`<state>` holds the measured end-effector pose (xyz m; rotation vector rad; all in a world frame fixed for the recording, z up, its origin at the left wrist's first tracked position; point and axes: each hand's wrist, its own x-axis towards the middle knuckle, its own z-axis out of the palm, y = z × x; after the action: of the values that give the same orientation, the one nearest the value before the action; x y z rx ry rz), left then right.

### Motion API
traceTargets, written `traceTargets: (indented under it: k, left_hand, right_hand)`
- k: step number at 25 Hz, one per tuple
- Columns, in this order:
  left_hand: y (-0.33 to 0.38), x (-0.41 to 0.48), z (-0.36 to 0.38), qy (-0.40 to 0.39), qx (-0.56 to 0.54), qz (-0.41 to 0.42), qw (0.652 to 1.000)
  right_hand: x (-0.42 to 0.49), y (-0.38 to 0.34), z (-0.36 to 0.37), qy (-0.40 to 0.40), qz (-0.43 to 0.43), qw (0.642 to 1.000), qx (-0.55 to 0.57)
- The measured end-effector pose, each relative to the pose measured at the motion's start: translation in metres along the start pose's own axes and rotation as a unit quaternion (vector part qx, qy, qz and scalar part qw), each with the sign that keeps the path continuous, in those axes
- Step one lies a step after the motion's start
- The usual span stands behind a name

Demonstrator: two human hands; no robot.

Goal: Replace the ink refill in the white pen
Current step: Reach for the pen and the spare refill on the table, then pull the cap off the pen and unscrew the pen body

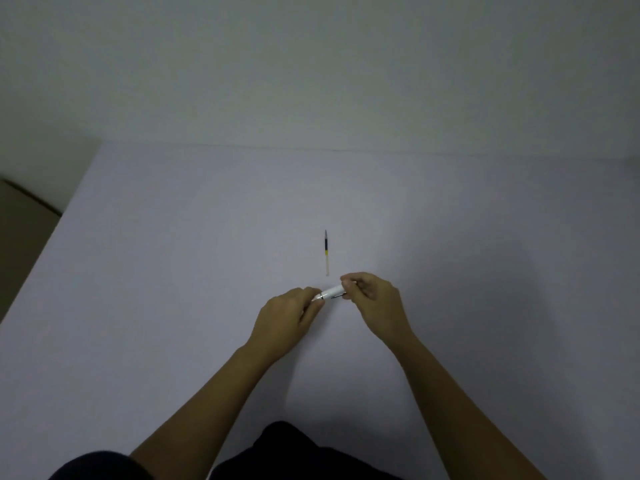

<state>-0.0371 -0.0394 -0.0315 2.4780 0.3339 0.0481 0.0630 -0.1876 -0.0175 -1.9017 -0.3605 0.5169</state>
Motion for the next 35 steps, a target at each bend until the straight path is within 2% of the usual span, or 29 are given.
traceTargets:
  k: [3, 8, 11, 14, 18, 27, 32, 35]
  left_hand:
    - [0.007, -0.005, -0.005, 0.035, -0.003, 0.042, 0.999]
    - [0.008, -0.010, -0.008, 0.093, 0.041, 0.073, 0.992]
    - [0.001, -0.009, -0.006, 0.062, 0.067, 0.038, 0.995]
    - [-0.017, -0.009, -0.004, -0.001, 0.048, -0.001, 0.999]
    - [-0.029, -0.008, -0.007, 0.002, -0.033, -0.065, 0.997]
    - [-0.028, -0.002, -0.009, -0.014, -0.079, -0.049, 0.996]
    - [-0.020, -0.005, -0.014, -0.030, -0.089, -0.047, 0.994]
    - [-0.008, -0.007, -0.024, -0.026, -0.123, -0.039, 0.991]
  right_hand:
    - [-0.012, -0.004, -0.004, 0.022, 0.004, 0.999, 0.027]
    - [-0.020, -0.002, -0.007, -0.001, 0.018, 0.998, 0.062]
    - [-0.021, 0.006, -0.007, 0.007, 0.040, 0.996, 0.080]
    - [-0.012, 0.021, -0.008, 0.068, 0.086, 0.991, 0.076]
    - [0.002, 0.046, 0.003, 0.083, 0.132, 0.987, -0.036]
    - [0.005, 0.072, 0.024, 0.081, 0.073, 0.975, -0.196]
    - [-0.002, 0.061, 0.016, 0.063, 0.042, 0.973, -0.219]
    - [-0.002, 0.032, -0.013, 0.069, -0.031, 0.976, -0.206]
